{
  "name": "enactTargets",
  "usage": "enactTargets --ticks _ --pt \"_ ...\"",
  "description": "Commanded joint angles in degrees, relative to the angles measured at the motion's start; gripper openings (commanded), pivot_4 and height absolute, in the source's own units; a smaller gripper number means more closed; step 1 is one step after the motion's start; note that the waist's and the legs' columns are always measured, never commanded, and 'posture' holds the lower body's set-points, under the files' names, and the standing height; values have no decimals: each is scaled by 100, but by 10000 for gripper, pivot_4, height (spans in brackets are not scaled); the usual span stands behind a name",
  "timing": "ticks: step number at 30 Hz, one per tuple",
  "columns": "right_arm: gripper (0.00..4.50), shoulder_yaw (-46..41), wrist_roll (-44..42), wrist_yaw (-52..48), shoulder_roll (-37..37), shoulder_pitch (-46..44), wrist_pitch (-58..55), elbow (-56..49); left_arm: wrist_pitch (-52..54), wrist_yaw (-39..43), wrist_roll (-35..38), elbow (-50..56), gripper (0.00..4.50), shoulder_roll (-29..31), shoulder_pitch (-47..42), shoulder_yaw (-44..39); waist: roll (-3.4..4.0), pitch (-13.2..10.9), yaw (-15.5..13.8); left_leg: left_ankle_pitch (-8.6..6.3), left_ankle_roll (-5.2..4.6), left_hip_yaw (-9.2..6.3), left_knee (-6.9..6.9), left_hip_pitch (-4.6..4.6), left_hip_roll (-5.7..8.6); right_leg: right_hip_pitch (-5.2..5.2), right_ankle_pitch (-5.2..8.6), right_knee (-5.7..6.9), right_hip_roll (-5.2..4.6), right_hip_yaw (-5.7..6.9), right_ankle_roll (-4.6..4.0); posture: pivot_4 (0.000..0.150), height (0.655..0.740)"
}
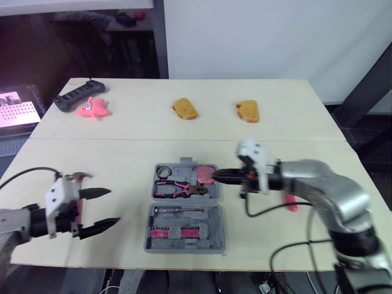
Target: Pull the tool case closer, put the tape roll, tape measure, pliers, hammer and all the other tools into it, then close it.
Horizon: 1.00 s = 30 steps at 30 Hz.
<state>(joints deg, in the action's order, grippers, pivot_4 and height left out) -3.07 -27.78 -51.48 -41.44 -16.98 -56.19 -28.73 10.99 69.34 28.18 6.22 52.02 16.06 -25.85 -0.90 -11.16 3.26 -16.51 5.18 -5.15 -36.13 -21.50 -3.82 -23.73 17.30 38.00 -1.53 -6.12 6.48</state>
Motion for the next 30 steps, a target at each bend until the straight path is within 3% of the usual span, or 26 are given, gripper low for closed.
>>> enactTargets --ticks 1,7,13,27,28,30 --pt "13515 -1259 38 -375 -437 1283 786 29 -338 -30 -180 -870 45000 249 86 -843 -2 -1 -3 -2 -3 0 0 0 0 -1 0 0 1 0 0 1500 7400" --pt "44220 -2949 131 -876 -633 3062 1963 856 -1046 199 -523 -2947 45000 764 218 -1528 -9 -4 50 -2 -3 27 -9 16 0 13 12 -6 -2 -20 -20 1500 7400" --pt "44679 -3299 207 -983 -516 3703 2713 1504 -1567 299 -639 -4164 45000 904 140 -1551 -23 -2 80 -1 -1 35 -6 33 -1 24 14 -7 0 -30 -27 1500 7400" --pt "44679 -3415 -25 -835 -319 3943 3025 1810 -1484 323 -479 -3945 45000 701 137 -1514 -24 -1 69 0 1 35 -7 30 -1 27 13 -6 -1 -31 -24 1500 7400" --pt "44679 -3432 -49 -817 -319 3928 3030 1835 -1406 244 -463 -3870 45000 651 115 -1511 -23 -1 70 -1 1 35 -7 31 -1 28 13 -6 -1 -31 -24 1500 7400" --pt "44679 -3385 -221 -662 -261 3757 2907 1663 -1099 -687 -412 -3252 45000 161 -122 -1514 -15 1 64 -1 1 35 -7 31 -1 29 13 -6 -1 -33 -24 1500 7400"
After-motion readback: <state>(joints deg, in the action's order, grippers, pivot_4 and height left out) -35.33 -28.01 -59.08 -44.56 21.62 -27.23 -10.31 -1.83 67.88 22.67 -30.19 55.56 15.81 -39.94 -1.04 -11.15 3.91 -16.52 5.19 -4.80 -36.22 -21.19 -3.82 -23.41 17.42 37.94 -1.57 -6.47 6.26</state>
